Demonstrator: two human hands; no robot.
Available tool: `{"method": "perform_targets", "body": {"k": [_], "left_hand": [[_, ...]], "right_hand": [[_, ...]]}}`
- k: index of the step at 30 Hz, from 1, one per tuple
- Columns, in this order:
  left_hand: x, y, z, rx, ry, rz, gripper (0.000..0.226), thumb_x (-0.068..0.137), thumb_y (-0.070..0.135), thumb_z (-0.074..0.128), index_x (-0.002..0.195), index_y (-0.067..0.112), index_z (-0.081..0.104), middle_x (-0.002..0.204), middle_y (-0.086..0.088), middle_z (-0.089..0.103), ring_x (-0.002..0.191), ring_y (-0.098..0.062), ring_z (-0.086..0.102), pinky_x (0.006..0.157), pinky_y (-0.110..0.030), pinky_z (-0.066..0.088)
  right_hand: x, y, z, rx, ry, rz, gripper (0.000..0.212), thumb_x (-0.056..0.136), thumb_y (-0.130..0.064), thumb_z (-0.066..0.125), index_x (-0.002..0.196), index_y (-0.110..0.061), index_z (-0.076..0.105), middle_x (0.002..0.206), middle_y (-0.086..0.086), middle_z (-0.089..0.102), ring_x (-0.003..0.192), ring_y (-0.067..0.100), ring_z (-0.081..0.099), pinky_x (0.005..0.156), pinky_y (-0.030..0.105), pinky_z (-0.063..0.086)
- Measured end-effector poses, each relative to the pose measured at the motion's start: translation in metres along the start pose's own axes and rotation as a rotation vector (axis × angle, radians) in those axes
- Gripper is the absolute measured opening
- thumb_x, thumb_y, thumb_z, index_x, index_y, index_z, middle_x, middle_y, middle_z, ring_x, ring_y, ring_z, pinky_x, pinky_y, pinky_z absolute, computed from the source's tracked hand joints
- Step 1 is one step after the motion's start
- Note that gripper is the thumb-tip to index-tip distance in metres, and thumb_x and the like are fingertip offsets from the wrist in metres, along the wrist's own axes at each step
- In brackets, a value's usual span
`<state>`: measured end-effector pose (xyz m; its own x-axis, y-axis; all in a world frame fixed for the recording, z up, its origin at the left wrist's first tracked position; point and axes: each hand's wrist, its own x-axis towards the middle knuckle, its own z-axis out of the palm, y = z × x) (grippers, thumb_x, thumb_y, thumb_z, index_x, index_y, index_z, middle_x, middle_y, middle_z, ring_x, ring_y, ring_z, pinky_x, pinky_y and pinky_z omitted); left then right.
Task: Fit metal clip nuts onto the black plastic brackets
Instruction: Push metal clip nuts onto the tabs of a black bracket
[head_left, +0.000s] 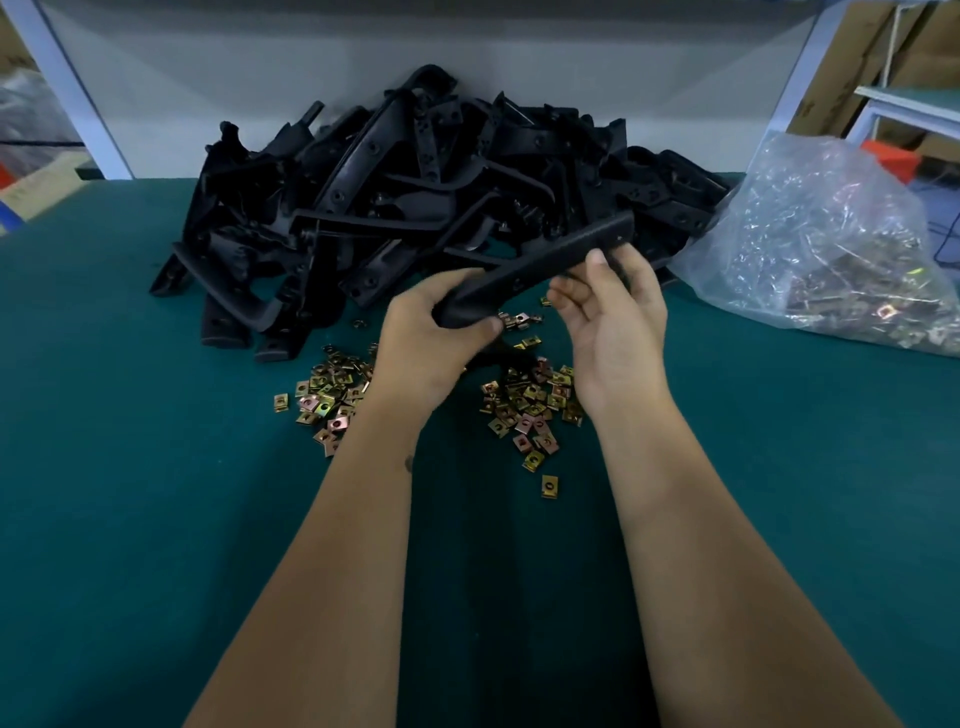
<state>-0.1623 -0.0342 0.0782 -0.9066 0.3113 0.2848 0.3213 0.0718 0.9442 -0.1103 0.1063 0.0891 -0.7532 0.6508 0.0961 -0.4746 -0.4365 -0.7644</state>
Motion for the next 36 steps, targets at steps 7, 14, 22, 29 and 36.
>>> {"method": "perform_targets", "body": {"k": [7,14,22,29,36], "left_hand": [[0.004,-0.003,-0.009,-0.895,0.356,-0.311,0.014,0.094,0.007,0.065,0.083,0.015,0.063,0.085,0.003,0.076,0.082,-0.012,0.073,0.072,-0.031,0.059],[0.003,-0.001,-0.008,-1.026,0.296,-0.279,0.012,0.097,0.012,0.061,0.086,0.015,0.058,0.092,-0.003,0.073,0.093,-0.018,0.069,0.08,-0.035,0.061],[0.0,-0.001,-0.004,-1.15,0.224,-0.273,0.01,0.103,0.006,0.048,0.102,0.012,0.056,0.112,-0.01,0.067,0.09,-0.02,0.07,0.068,-0.032,0.06],[0.001,-0.004,-0.002,-1.082,0.155,-0.323,0.032,0.103,-0.001,0.043,0.127,0.018,0.052,0.133,-0.014,0.059,0.107,-0.03,0.065,0.072,-0.039,0.06],[0.003,-0.003,0.0,-1.072,0.198,-0.371,0.018,0.1,0.002,0.051,0.114,0.013,0.053,0.11,-0.01,0.065,0.087,-0.023,0.068,0.067,-0.031,0.058]], "right_hand": [[-0.008,0.007,0.0,-0.885,-0.006,-0.159,0.023,0.096,-0.014,0.052,0.112,-0.024,0.066,0.095,-0.008,0.068,0.07,-0.001,0.061,0.062,0.02,0.051],[-0.011,0.021,-0.001,-1.698,-0.34,-0.305,0.031,0.093,-0.027,0.057,0.121,-0.021,0.068,0.117,0.004,0.063,0.112,0.026,0.051,0.095,0.036,0.041],[-0.014,0.031,0.007,-1.852,-0.494,-0.46,0.025,0.096,-0.027,0.055,0.115,-0.017,0.067,0.113,0.002,0.063,0.112,0.025,0.046,0.088,0.034,0.033],[-0.014,0.03,0.006,-1.675,-0.426,-0.43,0.011,0.093,-0.021,0.058,0.096,-0.011,0.061,0.09,0.005,0.064,0.091,0.026,0.055,0.074,0.035,0.039],[-0.012,0.019,0.012,-0.911,-0.148,-0.183,0.015,0.087,-0.013,0.071,0.094,-0.026,0.066,0.086,-0.015,0.067,0.081,-0.006,0.063,0.068,0.004,0.045]]}}
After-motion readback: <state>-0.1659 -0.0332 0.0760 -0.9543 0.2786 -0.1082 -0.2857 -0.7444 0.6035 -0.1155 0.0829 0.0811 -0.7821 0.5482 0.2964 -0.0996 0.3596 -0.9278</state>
